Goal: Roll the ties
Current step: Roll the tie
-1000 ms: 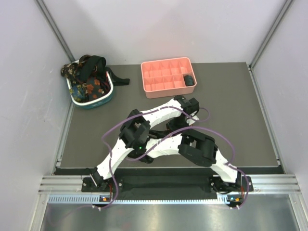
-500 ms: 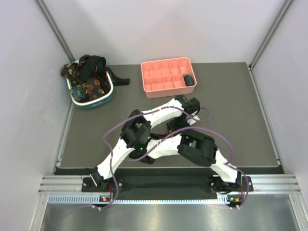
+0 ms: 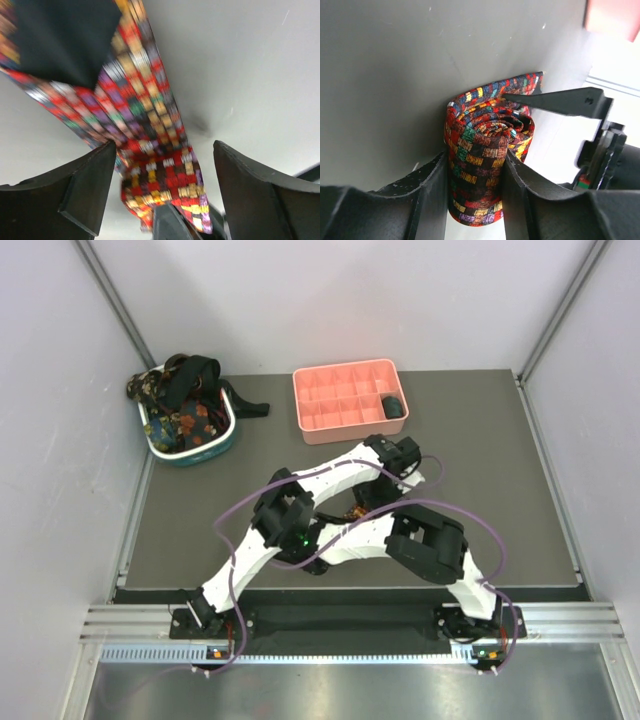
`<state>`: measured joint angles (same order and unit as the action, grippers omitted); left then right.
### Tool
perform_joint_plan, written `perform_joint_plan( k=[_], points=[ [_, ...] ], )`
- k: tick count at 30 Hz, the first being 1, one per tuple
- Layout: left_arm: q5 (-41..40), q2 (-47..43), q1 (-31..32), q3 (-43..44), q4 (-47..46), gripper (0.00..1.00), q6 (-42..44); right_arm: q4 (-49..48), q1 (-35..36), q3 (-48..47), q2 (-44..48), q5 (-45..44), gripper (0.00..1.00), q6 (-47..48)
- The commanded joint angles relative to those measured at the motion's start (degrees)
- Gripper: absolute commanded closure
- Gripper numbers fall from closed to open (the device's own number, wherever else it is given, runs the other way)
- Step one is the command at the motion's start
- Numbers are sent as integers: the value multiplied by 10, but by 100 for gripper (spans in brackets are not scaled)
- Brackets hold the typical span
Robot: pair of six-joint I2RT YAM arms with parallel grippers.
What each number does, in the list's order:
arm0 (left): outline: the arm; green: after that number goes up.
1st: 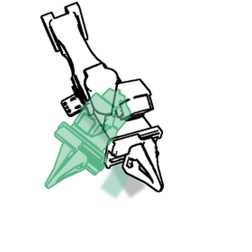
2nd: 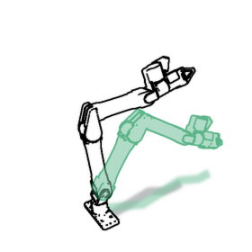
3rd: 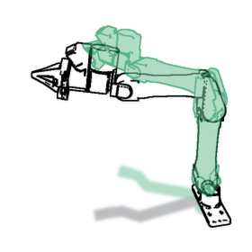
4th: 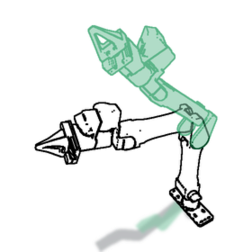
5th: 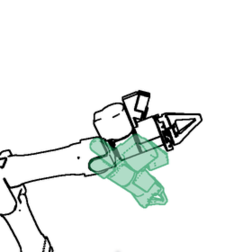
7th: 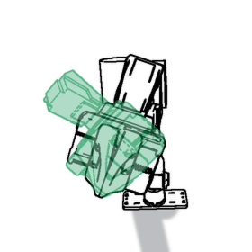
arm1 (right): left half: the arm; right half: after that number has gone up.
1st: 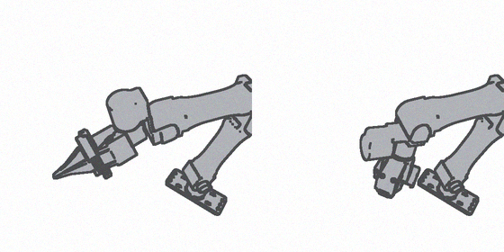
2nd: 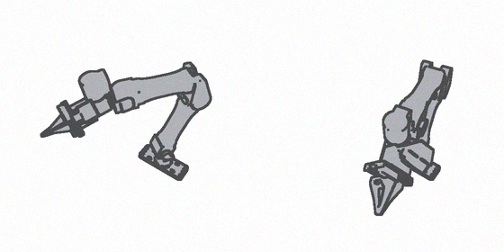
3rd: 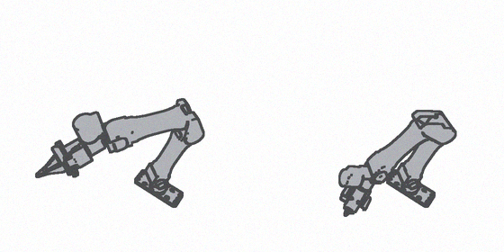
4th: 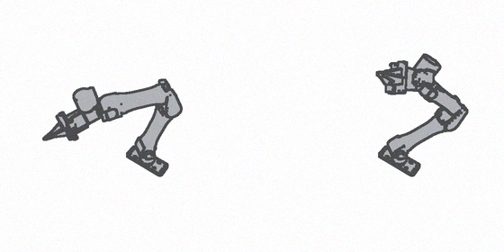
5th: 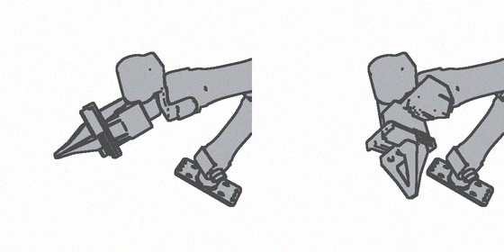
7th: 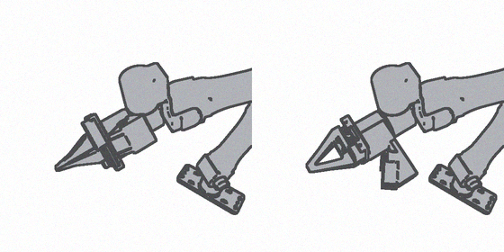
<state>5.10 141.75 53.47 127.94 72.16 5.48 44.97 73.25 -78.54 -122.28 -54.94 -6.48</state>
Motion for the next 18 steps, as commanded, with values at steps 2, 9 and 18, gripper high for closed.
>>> perform_joint_plan(
  k=[2, 9, 18],
  points=[
    [-5, -85, -15, -7, -160, 14, -24, -111, -34, 47, 32, 152, 75, -2],
    [-45, -244, -62, -151, -331, 10, -84, -192, -73, 108, 120, 264, 75, 48],
    [-106, -407, -153, -337, -463, 1, -170, -263, -130, 161, 198, 403, 75, 79]
  ],
)
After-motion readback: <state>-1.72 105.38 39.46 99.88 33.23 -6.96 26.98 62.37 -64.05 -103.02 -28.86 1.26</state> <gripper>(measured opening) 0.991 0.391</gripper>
